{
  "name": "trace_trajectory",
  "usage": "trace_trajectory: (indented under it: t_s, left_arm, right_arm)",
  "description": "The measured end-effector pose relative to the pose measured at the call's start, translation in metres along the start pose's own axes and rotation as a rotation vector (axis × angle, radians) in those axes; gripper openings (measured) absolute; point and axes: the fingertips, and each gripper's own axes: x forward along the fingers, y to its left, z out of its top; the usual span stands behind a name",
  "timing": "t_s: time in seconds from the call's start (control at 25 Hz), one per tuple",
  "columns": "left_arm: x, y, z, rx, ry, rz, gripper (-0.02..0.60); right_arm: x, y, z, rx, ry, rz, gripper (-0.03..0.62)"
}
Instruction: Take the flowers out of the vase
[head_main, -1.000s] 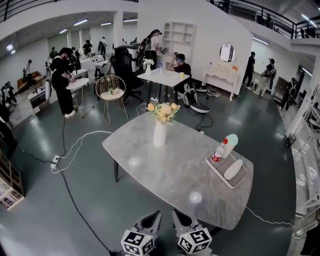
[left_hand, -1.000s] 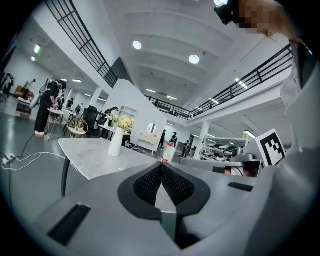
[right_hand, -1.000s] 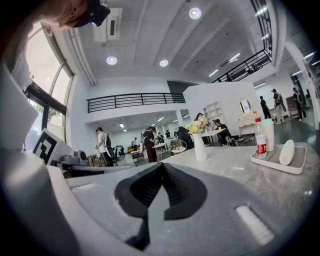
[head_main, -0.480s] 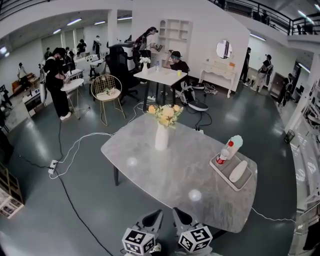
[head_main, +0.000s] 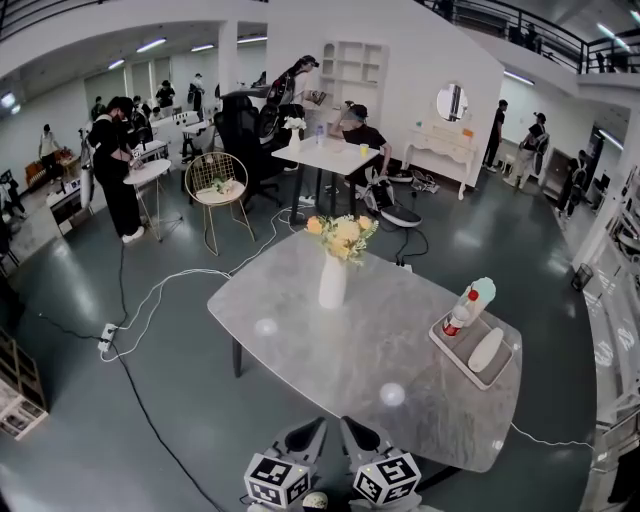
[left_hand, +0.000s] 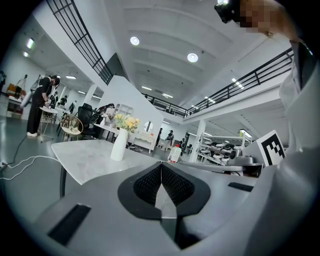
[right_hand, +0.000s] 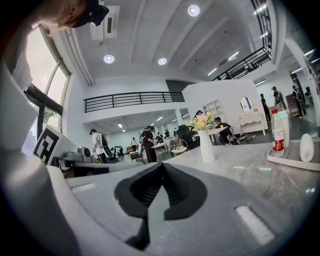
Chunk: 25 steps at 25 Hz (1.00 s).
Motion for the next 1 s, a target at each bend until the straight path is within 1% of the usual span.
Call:
trace_trajectory:
  t_s: [0.28,0.52,0.72,1.0]
  left_arm:
    - [0.002,-0.004,0.003,0.002,0.016,-0.022,0.003]
    - [0.000,-0.007,-0.001,0.001,0.024,-0.030,0.003]
    - [0.004,-0.003,-0.001,-0.005,0.021,-0.033,0.003]
    - [0.018,0.006,0.004,0.013,0.016,-0.034,0.003]
  right_arm:
    - [-0.002,0.001,0.004,0.001,0.003,-0.006,0.000]
    - [-0.004,0.004,0.000,0.007,0.008,-0.008,0.000]
    - [0.002,-0.001,0.002,0.006,0.004,-0.014,0.000]
    - [0.014,-0.014,0.011,0.003,-0.024,-0.023,0.000]
